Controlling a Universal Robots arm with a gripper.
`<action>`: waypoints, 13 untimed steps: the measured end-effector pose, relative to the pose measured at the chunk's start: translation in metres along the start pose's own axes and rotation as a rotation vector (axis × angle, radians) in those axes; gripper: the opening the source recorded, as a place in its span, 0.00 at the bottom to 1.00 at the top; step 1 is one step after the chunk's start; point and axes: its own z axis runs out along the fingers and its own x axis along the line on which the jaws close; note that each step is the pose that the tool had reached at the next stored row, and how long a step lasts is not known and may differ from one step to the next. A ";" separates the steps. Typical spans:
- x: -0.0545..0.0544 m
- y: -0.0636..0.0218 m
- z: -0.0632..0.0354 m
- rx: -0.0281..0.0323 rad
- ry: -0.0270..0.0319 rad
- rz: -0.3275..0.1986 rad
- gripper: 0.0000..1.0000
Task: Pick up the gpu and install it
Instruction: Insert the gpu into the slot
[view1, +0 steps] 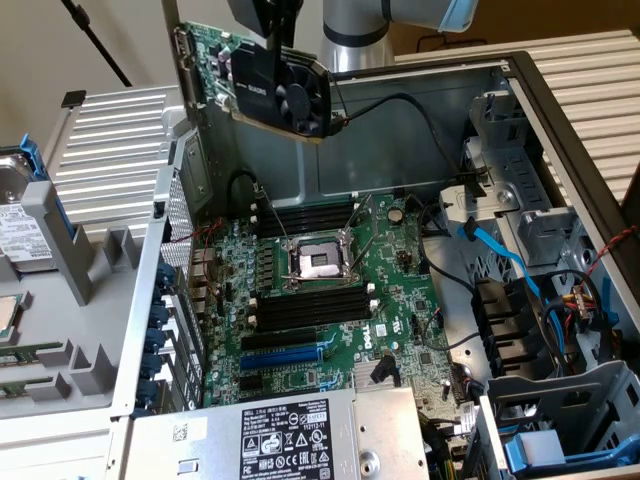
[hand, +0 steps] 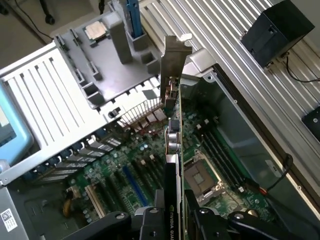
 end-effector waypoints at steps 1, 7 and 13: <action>0.000 -0.0002 0.0007 0.0013 0.0053 -0.015 0.26; -0.001 -0.0020 0.0046 0.0137 0.0276 -0.085 0.26; -0.005 -0.0091 0.0074 0.0300 0.0381 -0.106 0.26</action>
